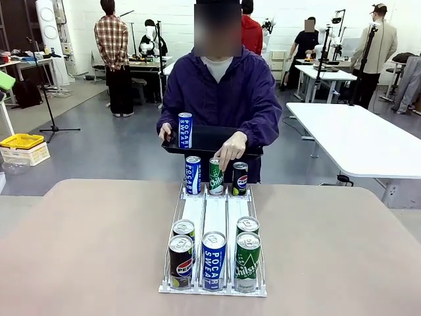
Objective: Retrieve and hand over the desired beverage to the person.
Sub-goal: Pick up another can of the same type that the person held from the Automatic Can Dispenser.
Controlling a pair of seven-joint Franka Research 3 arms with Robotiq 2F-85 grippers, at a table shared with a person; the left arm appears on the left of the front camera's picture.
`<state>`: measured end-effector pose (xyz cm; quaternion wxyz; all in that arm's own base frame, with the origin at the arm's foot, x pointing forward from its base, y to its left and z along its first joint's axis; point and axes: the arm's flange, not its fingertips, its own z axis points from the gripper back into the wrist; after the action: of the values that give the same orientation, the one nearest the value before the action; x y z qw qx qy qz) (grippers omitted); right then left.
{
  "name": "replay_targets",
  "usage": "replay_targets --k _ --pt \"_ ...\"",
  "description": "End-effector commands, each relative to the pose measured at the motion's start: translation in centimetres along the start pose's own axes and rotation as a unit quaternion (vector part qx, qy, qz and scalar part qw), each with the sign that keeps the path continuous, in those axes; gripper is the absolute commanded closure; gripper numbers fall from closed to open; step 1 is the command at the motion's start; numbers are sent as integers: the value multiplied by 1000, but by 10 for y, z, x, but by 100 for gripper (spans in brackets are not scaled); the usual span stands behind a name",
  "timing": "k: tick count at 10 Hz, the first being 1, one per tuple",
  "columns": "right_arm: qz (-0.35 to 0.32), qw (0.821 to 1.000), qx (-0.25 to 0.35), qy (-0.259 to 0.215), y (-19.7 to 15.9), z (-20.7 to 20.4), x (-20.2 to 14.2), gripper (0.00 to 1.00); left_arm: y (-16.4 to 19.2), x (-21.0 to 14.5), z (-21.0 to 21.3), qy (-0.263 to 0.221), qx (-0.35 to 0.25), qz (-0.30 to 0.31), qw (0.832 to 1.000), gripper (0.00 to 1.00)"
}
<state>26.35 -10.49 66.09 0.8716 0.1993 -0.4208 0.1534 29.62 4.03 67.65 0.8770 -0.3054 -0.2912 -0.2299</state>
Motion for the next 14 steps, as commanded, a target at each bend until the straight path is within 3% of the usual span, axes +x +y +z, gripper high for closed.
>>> replay_targets --k 1,7,9,11,13,14 --pt "1 1000 7 0 0 -2 0 0 -1 1 0 -3 -9 -3 1000 0" --pt "0 1000 0 0 0 0 0 0 -1 1 0 -3 -9 -3 1000 0" --pt "46 997 2 68 42 -34 14 0 -1 1 0 -3 -9 -3 1000 0" --pt "72 981 -6 180 103 -88 24 0 -1 1 0 -3 -9 -3 1000 0" --pt "29 965 -39 258 159 -149 24 0 -1 1 0 -3 -9 -3 1000 0" --pt "-12 957 -82 279 189 -190 23 0 -1 1 0 -3 -9 -3 1000 0"
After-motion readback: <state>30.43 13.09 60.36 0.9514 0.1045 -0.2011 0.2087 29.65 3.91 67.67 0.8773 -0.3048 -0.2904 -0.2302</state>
